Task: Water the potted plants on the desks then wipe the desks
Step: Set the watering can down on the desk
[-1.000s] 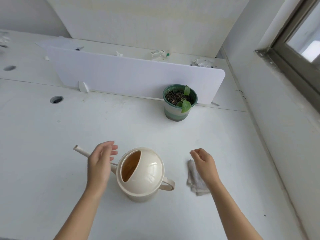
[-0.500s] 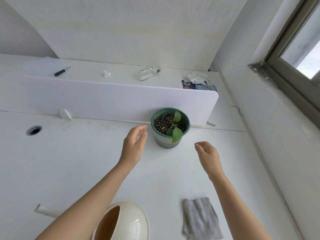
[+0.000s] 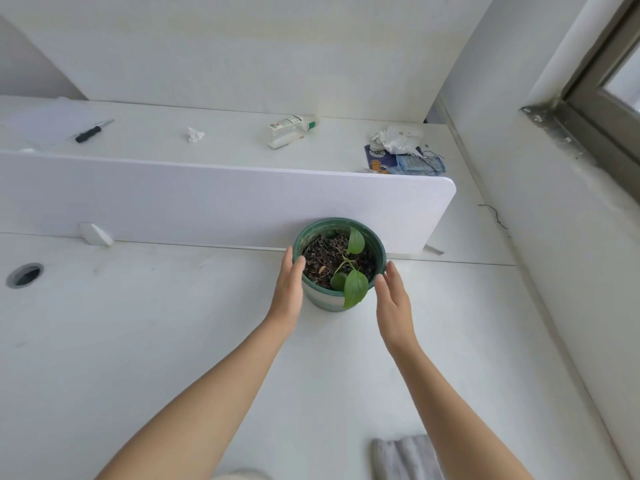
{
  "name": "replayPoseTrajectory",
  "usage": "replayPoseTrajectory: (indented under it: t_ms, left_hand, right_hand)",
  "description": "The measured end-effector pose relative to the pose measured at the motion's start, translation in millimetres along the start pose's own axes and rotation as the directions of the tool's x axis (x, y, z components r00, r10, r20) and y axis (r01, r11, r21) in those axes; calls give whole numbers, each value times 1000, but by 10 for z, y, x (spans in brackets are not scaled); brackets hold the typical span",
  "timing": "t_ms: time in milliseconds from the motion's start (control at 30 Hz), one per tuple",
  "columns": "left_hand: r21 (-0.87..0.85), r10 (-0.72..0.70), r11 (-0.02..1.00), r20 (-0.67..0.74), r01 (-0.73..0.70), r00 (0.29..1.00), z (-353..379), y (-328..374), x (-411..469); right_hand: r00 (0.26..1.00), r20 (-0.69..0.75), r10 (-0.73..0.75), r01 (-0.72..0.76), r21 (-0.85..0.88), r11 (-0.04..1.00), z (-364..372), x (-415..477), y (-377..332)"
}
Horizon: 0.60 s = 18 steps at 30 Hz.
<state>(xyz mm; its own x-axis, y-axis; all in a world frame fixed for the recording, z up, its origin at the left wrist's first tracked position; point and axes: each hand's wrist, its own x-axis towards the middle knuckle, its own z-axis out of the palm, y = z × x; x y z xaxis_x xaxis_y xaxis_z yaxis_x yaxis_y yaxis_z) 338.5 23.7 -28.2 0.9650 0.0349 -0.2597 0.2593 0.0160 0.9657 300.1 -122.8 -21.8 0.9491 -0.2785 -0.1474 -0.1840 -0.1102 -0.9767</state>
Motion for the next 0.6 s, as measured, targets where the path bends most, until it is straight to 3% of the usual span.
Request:
replayPoseTrajectory:
  t_ms: [233,467,600]
  left_hand:
    - [-34,-16,999,34,17,999,75,-8,-91]
    - [-7,28,1000,132,-28,991,72,-105,-378]
    - [-30,-37,999,57,38,998,-34,-65,-184]
  right_hand:
    - [1000,-10,26,-25,115,993,121,62,3]
    - [992,23,128,-129,93,987,-94,245,-127]
    - [984,-76,162,-151,137,979,-48,87,-11]
